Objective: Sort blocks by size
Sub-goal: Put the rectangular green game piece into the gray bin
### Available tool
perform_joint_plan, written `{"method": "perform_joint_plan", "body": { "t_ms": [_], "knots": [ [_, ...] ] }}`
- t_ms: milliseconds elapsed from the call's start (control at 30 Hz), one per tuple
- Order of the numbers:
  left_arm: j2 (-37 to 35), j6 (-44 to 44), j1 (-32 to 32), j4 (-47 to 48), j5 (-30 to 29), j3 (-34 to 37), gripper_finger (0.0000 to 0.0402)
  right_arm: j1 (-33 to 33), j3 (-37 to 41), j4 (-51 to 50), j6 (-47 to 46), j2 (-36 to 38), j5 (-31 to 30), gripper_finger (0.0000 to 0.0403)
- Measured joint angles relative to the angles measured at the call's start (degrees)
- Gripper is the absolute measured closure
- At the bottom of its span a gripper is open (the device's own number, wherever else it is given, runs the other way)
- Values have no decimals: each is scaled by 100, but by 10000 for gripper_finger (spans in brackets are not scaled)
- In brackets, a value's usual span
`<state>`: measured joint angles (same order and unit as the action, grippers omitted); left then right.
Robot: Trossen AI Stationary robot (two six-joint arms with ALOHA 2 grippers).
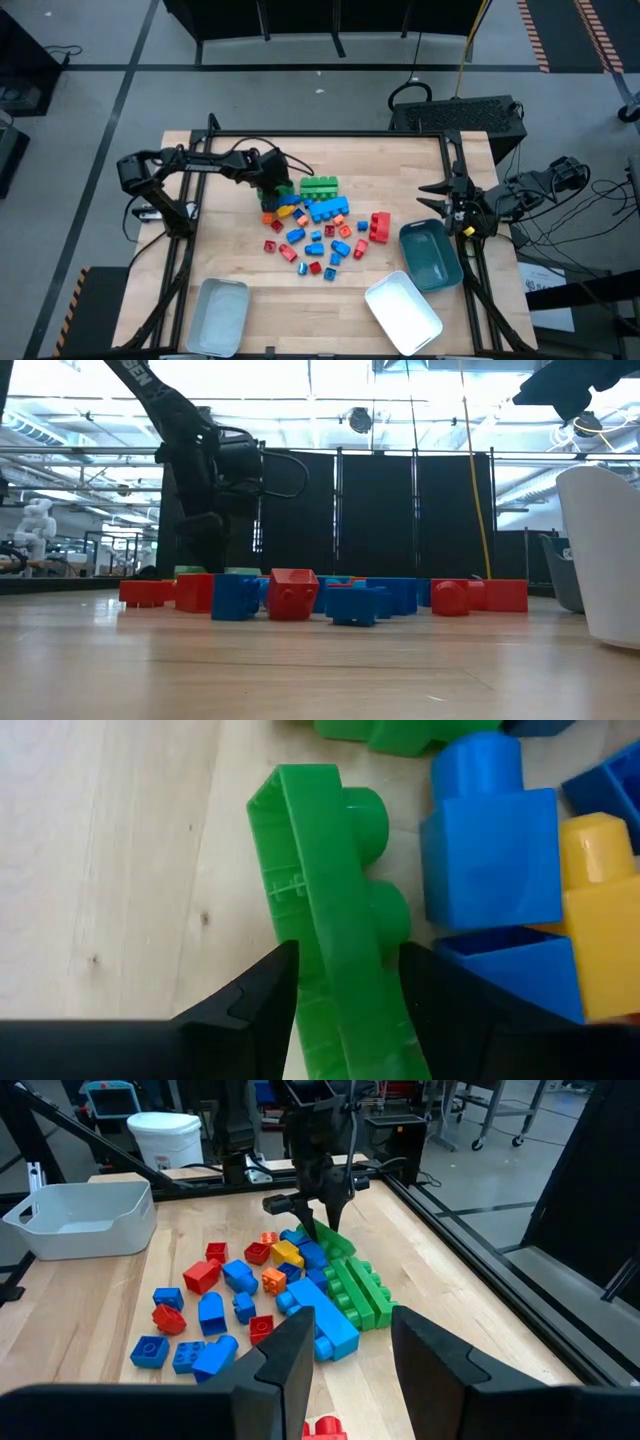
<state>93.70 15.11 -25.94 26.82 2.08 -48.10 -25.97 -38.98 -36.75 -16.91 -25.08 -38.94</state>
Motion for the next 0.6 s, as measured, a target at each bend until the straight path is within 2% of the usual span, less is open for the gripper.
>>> {"method": "perform_joint_plan", "body": {
  "t_ms": [100, 400, 600],
  "knots": [
    [3, 0, -54, 4, -3, 0, 235, 1, 0, 0, 0, 0, 0, 284],
    [21, -120, -84, 79, -108, 20, 315, 1, 0, 0, 0, 0, -4, 284],
    [34, -273, -84, 303, -152, -94, 328, 1, 0, 0, 0, 0, -11, 284]
  ]
}}
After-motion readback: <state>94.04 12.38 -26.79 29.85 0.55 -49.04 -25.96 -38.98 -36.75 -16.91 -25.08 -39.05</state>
